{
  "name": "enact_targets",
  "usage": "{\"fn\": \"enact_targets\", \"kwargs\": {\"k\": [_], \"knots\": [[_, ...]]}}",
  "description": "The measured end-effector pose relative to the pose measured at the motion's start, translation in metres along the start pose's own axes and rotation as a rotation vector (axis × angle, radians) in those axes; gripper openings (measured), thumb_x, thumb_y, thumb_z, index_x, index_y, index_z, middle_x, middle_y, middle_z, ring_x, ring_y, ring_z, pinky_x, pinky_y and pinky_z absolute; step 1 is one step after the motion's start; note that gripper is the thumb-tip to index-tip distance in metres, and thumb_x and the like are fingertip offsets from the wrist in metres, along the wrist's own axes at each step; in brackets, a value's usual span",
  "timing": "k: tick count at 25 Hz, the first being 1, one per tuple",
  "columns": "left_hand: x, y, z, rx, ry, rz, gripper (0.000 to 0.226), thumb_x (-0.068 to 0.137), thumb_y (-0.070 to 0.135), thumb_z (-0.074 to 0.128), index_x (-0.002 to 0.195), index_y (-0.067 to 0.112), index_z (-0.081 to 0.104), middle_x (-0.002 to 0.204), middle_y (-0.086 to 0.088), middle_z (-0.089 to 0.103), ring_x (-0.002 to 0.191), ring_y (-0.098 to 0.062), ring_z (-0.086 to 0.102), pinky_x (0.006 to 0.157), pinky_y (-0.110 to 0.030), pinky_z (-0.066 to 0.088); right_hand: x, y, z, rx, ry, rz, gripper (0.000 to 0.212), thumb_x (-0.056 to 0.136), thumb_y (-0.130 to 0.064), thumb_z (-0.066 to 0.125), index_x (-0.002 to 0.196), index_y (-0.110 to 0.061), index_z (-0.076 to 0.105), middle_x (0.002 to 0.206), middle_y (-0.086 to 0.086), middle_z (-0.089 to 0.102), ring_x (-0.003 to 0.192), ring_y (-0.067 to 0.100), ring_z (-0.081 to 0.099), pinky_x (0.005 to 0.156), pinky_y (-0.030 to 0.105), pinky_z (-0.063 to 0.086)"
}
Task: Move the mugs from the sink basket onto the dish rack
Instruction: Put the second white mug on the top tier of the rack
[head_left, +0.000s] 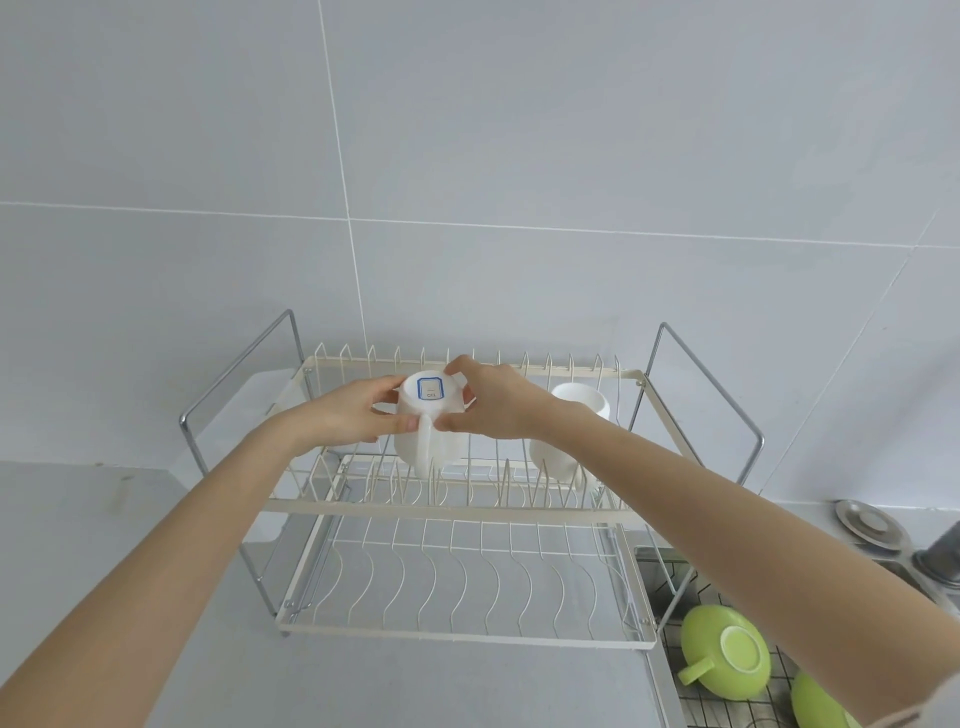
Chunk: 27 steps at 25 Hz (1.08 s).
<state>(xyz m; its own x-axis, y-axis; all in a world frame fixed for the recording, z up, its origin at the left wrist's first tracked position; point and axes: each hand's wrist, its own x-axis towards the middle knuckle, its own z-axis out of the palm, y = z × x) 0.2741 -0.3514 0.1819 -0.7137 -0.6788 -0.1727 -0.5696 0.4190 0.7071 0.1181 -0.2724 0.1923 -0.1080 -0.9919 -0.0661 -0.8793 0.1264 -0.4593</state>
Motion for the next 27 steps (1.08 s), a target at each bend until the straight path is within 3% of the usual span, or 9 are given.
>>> {"fn": "enact_targets", "kwargs": {"k": [2,4,9,14,17,21,27], "knots": [[-0.002,-0.002,-0.005,0.082,-0.019,-0.029,0.071,0.079,0.032,0.066,0.14,0.021,0.031,0.14,0.003,0.045,0.131,-0.016,0.041,0.104,-0.031,0.04,0.0,-0.002,-0.003,-0.038,-0.027,-0.001,0.064,0.084,-0.032,0.062,0.138,-0.014,0.03,0.125,0.013,0.057,0.116,0.029,0.053,0.087,0.031,0.044],[-0.007,0.003,-0.01,0.21,0.019,-0.084,0.082,0.078,0.037,0.065,0.144,0.018,0.021,0.149,-0.003,0.034,0.136,-0.022,0.036,0.112,-0.034,0.03,-0.005,-0.003,-0.006,-0.094,-0.056,-0.005,0.065,0.087,-0.03,0.058,0.14,-0.012,0.026,0.13,0.014,0.054,0.122,0.03,0.048,0.096,0.036,0.043],[-0.031,0.037,-0.014,0.531,0.167,-0.036,0.062,0.09,0.035,0.048,0.143,0.014,0.022,0.153,-0.004,0.027,0.14,-0.022,0.028,0.111,-0.028,0.024,-0.032,-0.009,-0.027,-0.265,-0.04,-0.052,0.064,0.093,-0.031,0.049,0.146,-0.012,0.019,0.144,0.013,0.04,0.134,0.029,0.035,0.105,0.039,0.033],[-0.059,0.085,-0.003,0.638,0.305,0.051,0.063,0.091,0.041,0.042,0.144,0.017,0.019,0.155,0.0,0.022,0.14,-0.021,0.028,0.113,-0.037,0.027,-0.08,-0.002,-0.057,-0.422,0.091,-0.085,0.061,0.093,-0.034,0.046,0.146,-0.014,0.022,0.153,0.007,0.028,0.144,0.023,0.019,0.117,0.038,0.015],[-0.074,0.115,0.014,0.718,0.4,0.139,0.065,0.091,0.042,0.04,0.145,0.017,0.013,0.157,-0.001,0.015,0.143,-0.019,0.018,0.116,-0.039,0.022,-0.113,0.012,-0.073,-0.454,0.165,-0.054,0.066,0.093,-0.037,0.046,0.148,-0.018,0.015,0.159,0.006,0.009,0.147,0.023,0.001,0.12,0.041,0.002],[-0.087,0.153,0.044,0.791,0.428,0.149,0.07,0.09,0.046,0.038,0.146,0.02,0.004,0.158,-0.005,0.004,0.145,-0.025,0.004,0.119,-0.044,0.01,-0.158,0.034,-0.091,-0.445,0.271,-0.024,0.073,0.091,-0.038,0.048,0.149,-0.022,0.005,0.16,0.006,-0.002,0.147,0.024,-0.007,0.12,0.044,-0.002],[-0.086,0.208,0.092,0.795,0.428,0.187,0.073,0.09,0.049,0.036,0.145,0.02,-0.001,0.158,-0.006,-0.001,0.145,-0.026,-0.001,0.118,-0.045,0.006,-0.213,0.079,-0.116,-0.443,0.325,0.029,0.075,0.091,-0.039,0.048,0.148,-0.024,0.002,0.16,0.005,-0.005,0.147,0.025,-0.01,0.119,0.046,-0.004]]}}
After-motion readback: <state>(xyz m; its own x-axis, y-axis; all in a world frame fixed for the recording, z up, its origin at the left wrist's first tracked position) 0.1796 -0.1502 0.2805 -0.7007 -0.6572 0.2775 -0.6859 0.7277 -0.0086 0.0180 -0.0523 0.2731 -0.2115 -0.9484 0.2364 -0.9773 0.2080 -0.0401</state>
